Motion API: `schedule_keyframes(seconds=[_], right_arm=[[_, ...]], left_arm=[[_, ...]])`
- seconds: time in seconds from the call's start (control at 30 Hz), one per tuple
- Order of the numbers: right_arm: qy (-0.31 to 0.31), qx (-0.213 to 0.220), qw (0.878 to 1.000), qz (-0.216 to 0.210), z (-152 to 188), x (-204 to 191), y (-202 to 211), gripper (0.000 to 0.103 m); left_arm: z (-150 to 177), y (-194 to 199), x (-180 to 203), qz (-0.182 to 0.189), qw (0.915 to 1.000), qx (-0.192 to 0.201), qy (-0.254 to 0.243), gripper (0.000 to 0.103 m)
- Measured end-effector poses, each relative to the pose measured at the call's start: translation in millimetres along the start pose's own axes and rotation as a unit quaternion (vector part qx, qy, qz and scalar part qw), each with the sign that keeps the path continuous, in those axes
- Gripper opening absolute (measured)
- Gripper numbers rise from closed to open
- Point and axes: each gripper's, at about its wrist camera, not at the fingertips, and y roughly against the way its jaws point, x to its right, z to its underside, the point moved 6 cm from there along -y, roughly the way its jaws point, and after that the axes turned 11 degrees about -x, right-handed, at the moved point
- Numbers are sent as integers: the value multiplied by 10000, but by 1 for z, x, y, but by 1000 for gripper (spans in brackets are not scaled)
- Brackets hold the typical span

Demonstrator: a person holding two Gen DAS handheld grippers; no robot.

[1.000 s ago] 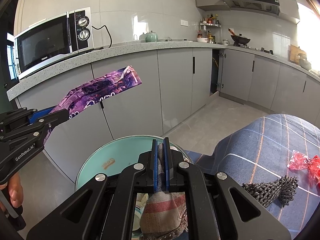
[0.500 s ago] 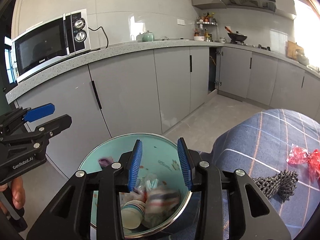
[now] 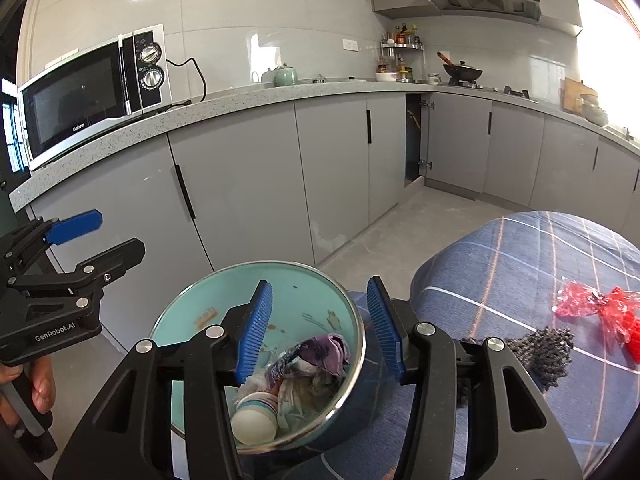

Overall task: Collect trash
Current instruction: 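Move both open tools back toward the white foam block on the table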

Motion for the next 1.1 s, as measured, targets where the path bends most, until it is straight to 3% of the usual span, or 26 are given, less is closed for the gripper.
schedule_keyframes(seconds=[0.2, 0.33, 0.67, 0.93, 1.1], right_arm=[[52, -112, 9992, 370, 20, 23, 21, 57], [-216, -250, 9970, 703, 44, 62, 48, 59], [-1120, -642, 9779, 1643, 110, 178, 120, 73], [-1266, -1052, 9732, 1609, 139, 205, 123, 79], [-1290, -1281, 9725, 1458, 147, 203, 112, 79]], left_arm=[[3, 1, 11, 128, 9999, -4, -68, 85], [7, 2, 34, 359, 9991, -52, -241, 86], [5, 21, 130, 903, 9910, 141, -976, 91], [-11, 11, 201, 1176, 9824, 199, -1436, 93], [-12, -13, 231, 1232, 9797, -31, -1584, 93]])
